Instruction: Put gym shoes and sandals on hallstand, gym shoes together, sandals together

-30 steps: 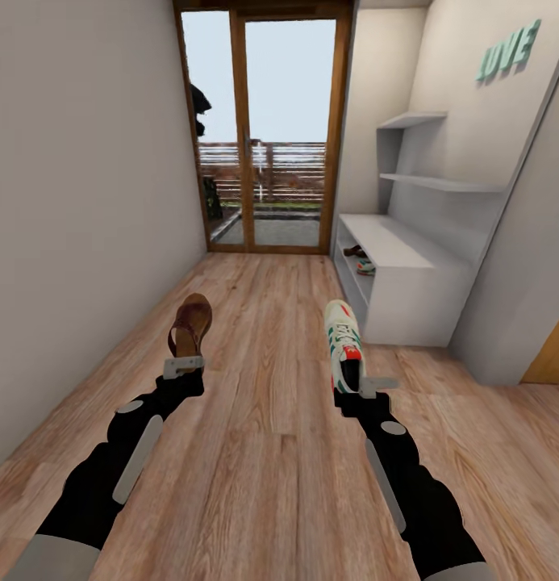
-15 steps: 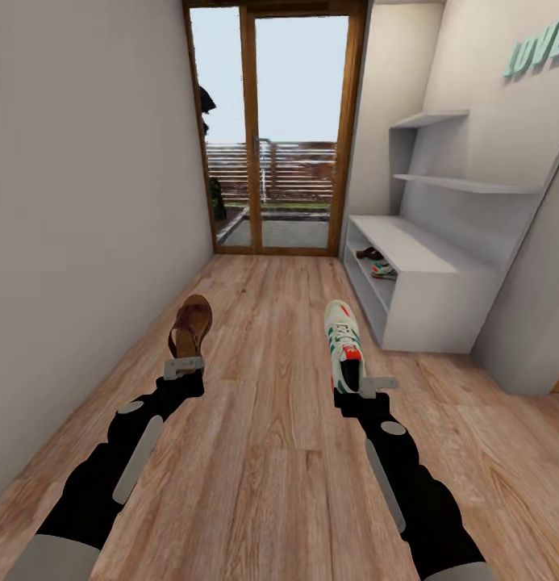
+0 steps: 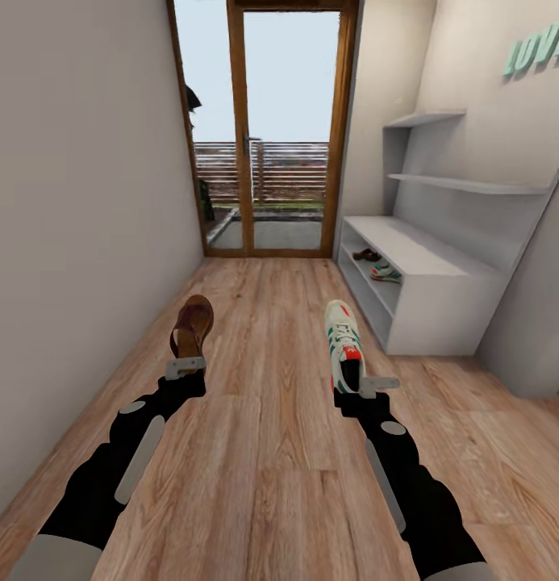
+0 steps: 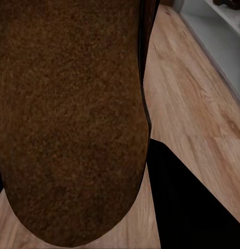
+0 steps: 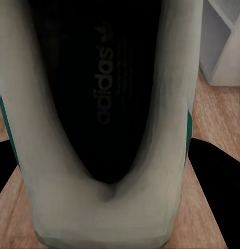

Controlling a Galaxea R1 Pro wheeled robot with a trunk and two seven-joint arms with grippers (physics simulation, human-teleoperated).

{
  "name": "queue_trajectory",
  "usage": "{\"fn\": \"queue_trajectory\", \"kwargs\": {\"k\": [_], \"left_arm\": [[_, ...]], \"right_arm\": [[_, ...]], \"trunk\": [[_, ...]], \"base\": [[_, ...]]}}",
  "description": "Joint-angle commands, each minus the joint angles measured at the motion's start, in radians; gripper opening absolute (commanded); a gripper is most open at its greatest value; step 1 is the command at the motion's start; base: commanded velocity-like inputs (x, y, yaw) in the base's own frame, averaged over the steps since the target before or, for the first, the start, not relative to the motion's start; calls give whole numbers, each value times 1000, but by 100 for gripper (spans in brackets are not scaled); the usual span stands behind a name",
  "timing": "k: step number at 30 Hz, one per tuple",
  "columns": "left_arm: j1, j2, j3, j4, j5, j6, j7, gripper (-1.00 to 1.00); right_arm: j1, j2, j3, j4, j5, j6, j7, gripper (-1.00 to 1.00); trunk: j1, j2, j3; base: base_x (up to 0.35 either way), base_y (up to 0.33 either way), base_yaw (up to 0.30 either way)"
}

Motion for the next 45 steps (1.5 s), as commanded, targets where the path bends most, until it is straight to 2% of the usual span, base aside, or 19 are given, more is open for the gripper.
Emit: {"fn": "queue_trajectory", "kwargs": {"k": [1, 9, 32, 45], "left_arm": [[0, 1, -2, -2, 7, 4, 6, -100], [0, 0, -2, -2, 7, 4, 6, -100], [0, -14, -2, 10, 7, 4, 6, -100], [0, -18, -2, 11, 7, 4, 6, -100]], "right_arm": [[-1, 0, 2, -1, 1, 6, -5, -100], [-1, 0, 2, -1, 2, 6, -5, -100], [-1, 0, 0, -1, 0, 6, -5, -100], [-1, 0, 2, -1, 0, 6, -5, -100]], "trunk": [[0, 0, -2], [0, 0, -11], [0, 0, -12], [0, 0, -12]], "base": [[243, 244, -202], [244, 244, -95], [252, 237, -2], [335, 42, 0]]}}
